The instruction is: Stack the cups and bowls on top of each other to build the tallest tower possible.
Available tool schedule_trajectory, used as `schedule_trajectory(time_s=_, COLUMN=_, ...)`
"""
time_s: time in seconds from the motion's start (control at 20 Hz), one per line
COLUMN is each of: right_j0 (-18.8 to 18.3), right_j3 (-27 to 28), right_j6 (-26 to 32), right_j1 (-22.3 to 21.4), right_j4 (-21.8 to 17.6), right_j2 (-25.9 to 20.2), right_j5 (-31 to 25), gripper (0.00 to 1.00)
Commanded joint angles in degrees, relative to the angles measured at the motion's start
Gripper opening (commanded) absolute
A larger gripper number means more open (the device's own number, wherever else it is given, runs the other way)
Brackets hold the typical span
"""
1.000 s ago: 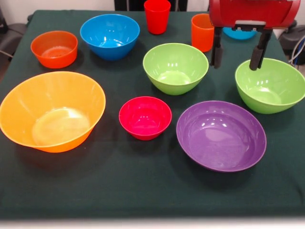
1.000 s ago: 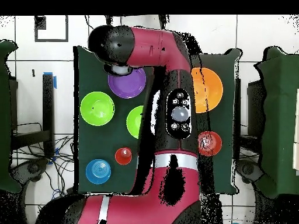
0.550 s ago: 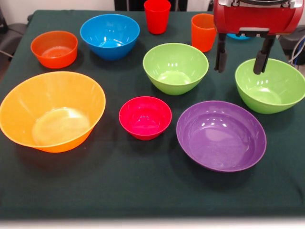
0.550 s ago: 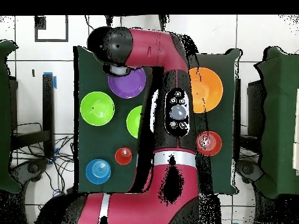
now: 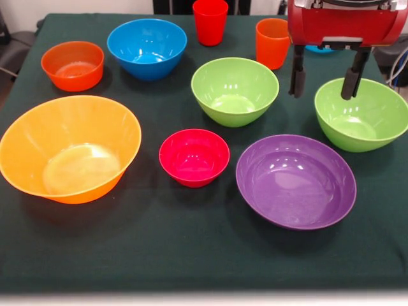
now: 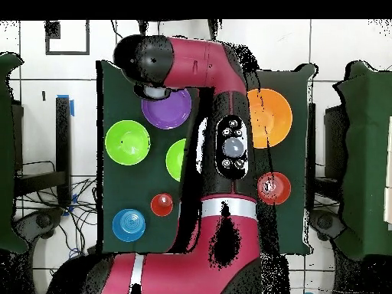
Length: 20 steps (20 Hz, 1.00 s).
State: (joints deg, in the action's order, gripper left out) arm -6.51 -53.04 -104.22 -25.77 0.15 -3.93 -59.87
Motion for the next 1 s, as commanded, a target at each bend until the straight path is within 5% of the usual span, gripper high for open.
schedule_trajectory(time_s=0.05, right_j0=0.0, right_j3=-3.8, right_j6=5.3, right_j1=-1.0, right_j4=-2.5, right_j2=-4.9, right_j5=3.1, gripper=1.0)
schedule_trajectory(time_s=1.0, right_j0=-0.2, right_j3=-5.7, right_j6=4.7, right_j1=-2.0, right_j4=-2.2, right_j2=-5.3, right_j5=3.2, gripper=1.0)
